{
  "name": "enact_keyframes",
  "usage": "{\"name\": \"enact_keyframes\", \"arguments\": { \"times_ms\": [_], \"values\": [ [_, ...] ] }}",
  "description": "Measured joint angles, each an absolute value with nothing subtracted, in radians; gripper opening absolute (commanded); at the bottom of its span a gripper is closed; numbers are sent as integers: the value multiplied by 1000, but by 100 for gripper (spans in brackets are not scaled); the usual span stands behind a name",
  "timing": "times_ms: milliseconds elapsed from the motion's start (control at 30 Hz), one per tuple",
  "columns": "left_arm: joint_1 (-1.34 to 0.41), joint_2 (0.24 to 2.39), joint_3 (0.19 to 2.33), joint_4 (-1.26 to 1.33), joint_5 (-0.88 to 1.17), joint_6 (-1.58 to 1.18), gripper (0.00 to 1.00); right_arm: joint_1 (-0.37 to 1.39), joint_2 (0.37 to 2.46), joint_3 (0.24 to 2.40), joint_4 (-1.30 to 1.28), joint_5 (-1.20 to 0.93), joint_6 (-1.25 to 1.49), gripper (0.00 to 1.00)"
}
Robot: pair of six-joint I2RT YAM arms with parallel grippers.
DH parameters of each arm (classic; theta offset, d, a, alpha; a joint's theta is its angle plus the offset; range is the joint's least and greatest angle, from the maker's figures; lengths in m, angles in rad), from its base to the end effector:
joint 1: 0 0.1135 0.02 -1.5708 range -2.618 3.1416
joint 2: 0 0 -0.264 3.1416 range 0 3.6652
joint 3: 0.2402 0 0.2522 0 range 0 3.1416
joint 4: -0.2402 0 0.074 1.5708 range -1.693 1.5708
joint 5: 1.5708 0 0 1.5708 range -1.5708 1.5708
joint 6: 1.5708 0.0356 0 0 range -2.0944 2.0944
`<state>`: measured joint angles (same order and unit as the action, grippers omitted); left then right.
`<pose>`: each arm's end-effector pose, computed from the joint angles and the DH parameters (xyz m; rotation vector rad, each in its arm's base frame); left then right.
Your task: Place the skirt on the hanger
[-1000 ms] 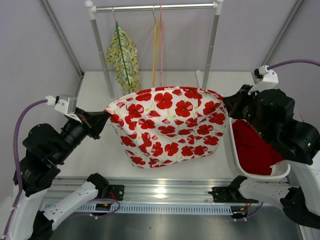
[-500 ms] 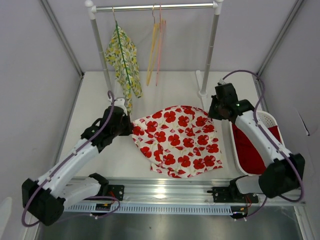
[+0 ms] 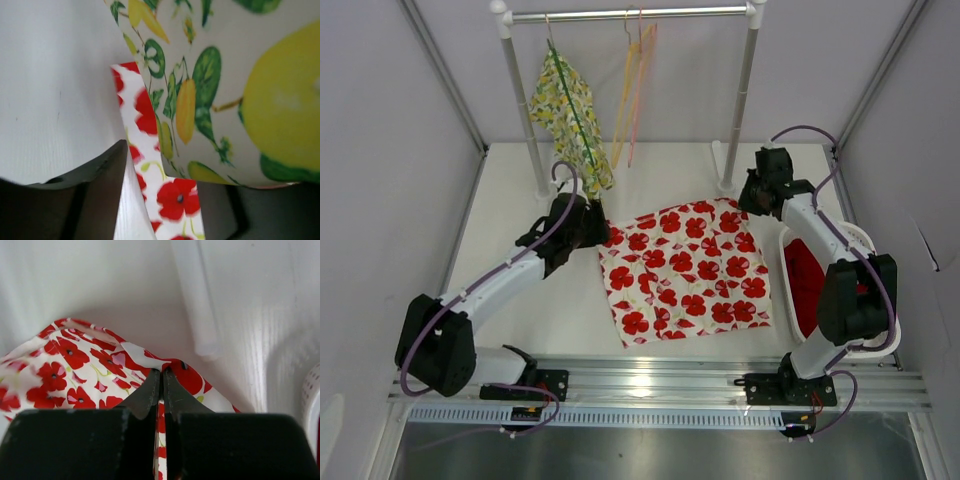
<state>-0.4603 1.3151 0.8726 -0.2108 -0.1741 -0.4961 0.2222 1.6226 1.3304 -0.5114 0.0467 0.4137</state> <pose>0.2598 -0.1219 0.2520 -0.1361 2.2290 -0.3342 0.3531 0.0781 0.2852 0.2507 2.3743 0.2483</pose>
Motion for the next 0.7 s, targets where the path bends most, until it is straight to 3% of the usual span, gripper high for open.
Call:
{"name": "enact_keyframes", "arguments": {
  "times_ms": [133,267,300,433,700],
  "values": [
    [-461,1297,856,-157,-144,-496,72,168,1660,1332,-500,51,414,15],
    [-468,1214,783,-137,-109,-498,71,151,1691,1338,-497,57,413,60],
    [-474,1190,767,-138,-102,-499,70,154,1692,1338,-498,59,410,65],
    [-530,1097,739,-157,-65,-496,70,165,1692,1356,-510,75,402,75],
    [-665,844,821,-296,38,-451,70,169,1629,1375,-526,88,400,74]
  ]
}}
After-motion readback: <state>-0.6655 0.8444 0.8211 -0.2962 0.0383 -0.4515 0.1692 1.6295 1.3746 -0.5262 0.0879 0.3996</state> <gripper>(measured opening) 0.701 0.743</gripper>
